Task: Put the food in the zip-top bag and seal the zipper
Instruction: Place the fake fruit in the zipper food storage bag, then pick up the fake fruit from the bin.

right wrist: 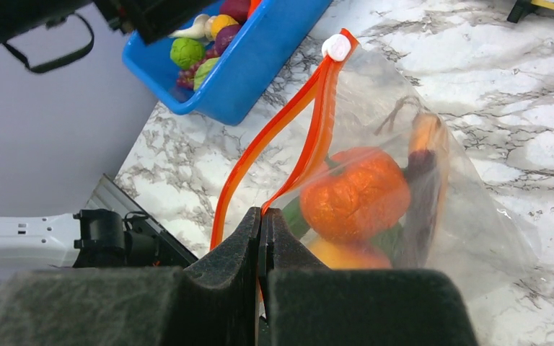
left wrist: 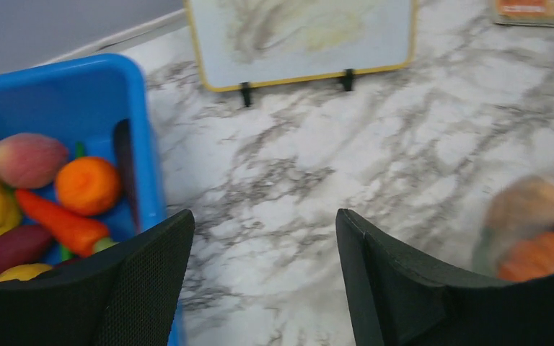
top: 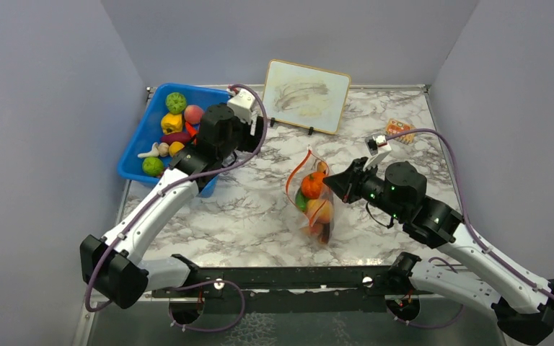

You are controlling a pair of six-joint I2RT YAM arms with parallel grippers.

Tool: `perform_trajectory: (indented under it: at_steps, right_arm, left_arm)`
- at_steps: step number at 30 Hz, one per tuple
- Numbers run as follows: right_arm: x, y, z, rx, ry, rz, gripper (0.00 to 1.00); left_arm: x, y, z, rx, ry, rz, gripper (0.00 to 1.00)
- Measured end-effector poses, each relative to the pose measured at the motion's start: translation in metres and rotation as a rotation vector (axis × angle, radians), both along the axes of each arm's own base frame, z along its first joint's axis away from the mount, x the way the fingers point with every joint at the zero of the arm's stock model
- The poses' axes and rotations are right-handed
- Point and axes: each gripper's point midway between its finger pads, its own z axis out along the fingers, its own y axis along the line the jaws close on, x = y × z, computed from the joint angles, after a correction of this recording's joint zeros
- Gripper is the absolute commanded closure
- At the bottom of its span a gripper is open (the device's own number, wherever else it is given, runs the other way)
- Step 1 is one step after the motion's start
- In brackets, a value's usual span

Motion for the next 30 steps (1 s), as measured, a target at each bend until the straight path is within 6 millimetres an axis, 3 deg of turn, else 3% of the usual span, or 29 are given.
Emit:
perform_trajectory:
  at_steps: [4, 9, 12, 18, 23, 30]
  right_arm:
    - [-0.001, 0.000, 0.000, -0.001, -0.002, 0.006, 0.99]
    - [-0.002, -0.001, 0.003, 0.006, -0.008, 0.006, 0.99]
    - [-0.003, -0.002, 0.005, 0.012, -0.013, 0.006, 0.99]
    - [-0.003, -0.002, 0.005, 0.012, -0.013, 0.006, 0.99]
    - [-0.003, -0.002, 0.005, 0.013, -0.012, 0.006, 0.99]
    - [-0.004, -0.002, 0.006, 0.020, -0.011, 0.007, 0.99]
  left_arm:
    - [0.040, 0.058, -0.010, 0.067, 0.011, 0.180, 0.25]
    - [0.077, 0.130, -0.052, 0.125, 0.120, 0.377, 0.30]
    - [0.089, 0.164, -0.074, 0.132, 0.184, 0.464, 0.37]
    - [0.096, 0.226, -0.101, 0.119, 0.261, 0.614, 0.38]
    - [0.101, 0.262, -0.123, 0.067, 0.316, 0.693, 0.37]
    - [0.103, 0.293, -0.171, -0.019, 0.446, 0.736, 0.33]
